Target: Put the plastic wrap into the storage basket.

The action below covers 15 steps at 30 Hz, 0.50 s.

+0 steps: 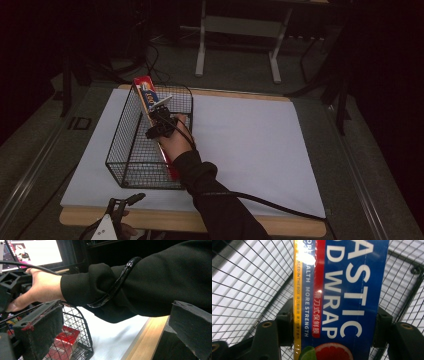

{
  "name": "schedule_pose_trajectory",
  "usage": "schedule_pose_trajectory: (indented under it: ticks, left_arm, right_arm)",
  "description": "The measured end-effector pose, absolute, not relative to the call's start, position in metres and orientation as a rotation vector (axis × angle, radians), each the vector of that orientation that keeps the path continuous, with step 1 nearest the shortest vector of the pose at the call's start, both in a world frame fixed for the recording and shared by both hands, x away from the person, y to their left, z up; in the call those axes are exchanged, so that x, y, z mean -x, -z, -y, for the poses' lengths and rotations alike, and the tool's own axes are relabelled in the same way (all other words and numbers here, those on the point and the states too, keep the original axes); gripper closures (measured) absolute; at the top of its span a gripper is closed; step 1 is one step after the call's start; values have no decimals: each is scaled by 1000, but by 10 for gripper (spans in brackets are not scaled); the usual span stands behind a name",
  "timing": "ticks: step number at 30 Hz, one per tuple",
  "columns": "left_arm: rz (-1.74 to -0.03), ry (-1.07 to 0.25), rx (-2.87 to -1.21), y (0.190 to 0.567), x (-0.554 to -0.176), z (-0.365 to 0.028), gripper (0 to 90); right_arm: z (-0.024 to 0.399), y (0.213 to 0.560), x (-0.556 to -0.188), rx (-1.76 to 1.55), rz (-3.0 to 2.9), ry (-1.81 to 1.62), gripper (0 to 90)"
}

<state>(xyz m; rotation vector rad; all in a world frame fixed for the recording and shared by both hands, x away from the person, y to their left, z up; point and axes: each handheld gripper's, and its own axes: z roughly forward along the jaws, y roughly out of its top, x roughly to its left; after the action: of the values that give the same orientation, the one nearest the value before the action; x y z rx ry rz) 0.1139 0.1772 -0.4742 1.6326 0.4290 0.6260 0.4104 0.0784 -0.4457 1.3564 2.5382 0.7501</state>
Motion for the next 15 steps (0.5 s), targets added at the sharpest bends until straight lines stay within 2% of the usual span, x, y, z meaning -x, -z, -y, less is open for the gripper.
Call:
schedule_pose_trajectory:
  ticks: [11,15]
  left_arm:
    - [-428,-619,-1638,474,-114,-177,2]
    - [-428,-619,-1639,475,-114,-177,2]
  right_arm:
    - [-80,451,-411,-1294,-2534,-724,358]
    - [-77,447,-410,-1277,-2532,-777,301]
